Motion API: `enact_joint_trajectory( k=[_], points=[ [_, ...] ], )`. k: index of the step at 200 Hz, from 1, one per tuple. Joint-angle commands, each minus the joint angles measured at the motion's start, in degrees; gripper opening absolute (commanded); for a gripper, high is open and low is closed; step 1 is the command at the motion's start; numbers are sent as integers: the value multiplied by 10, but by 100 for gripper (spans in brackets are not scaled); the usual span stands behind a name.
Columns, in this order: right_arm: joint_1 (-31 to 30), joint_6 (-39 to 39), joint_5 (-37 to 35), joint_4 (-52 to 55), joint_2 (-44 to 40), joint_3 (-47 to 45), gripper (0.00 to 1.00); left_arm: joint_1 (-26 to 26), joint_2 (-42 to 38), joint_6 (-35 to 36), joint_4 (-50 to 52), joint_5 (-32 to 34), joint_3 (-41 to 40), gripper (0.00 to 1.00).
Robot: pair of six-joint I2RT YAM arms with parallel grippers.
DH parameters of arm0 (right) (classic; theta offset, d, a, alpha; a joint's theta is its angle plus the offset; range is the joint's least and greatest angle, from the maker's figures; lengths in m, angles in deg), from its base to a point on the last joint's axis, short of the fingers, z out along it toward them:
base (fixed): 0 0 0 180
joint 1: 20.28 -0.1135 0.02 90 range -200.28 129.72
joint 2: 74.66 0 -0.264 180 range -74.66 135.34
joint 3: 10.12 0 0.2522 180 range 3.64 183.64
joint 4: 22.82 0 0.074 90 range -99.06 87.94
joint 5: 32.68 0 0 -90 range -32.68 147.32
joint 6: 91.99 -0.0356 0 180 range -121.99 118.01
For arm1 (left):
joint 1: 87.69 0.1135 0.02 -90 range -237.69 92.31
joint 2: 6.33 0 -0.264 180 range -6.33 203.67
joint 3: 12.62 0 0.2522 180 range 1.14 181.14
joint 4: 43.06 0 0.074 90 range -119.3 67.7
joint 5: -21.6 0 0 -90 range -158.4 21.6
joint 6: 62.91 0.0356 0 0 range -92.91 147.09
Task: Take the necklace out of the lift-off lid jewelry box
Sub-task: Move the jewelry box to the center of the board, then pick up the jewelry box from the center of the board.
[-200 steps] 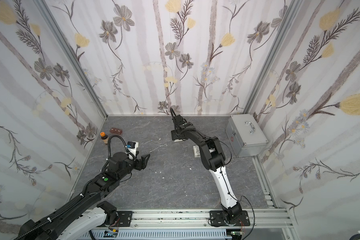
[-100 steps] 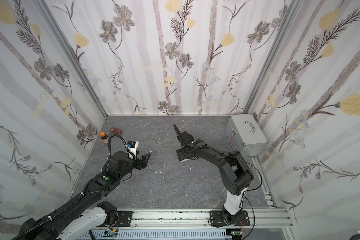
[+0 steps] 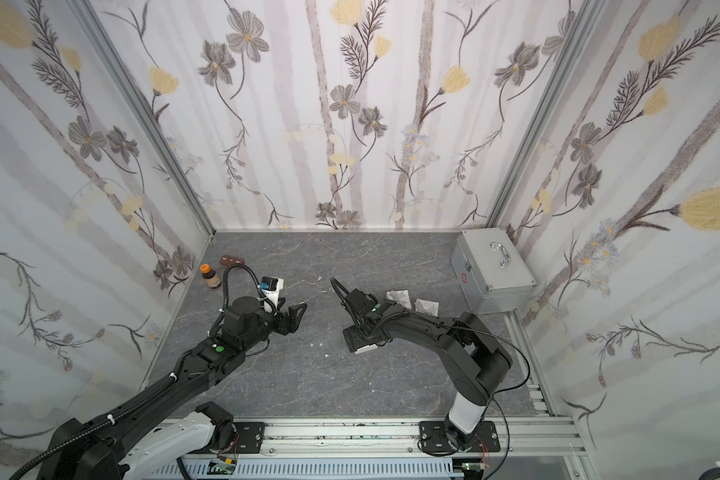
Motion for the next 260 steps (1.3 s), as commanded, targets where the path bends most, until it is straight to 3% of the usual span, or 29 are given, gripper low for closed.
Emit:
enact_joint_trajectory(
  k=[1, 148, 199, 229, 260],
  points=[
    [-1, 18, -23, 29, 17, 23, 87, 0, -4, -4, -17, -9, -1, 77],
    [3, 34, -5, 61, 59, 69, 80, 0, -19, 7, -8, -31, -27, 78],
    [5, 30, -13, 69, 49, 73, 71, 0, -15, 11, -6, -41, -27, 78],
    [18, 37, 15, 53, 13, 66, 69, 0, 15, 16, -6, -96, -17, 79],
    [69, 60, 121, -19, -70, 27, 67, 0, 37, -16, -59, -189, -19, 81]
  ],
)
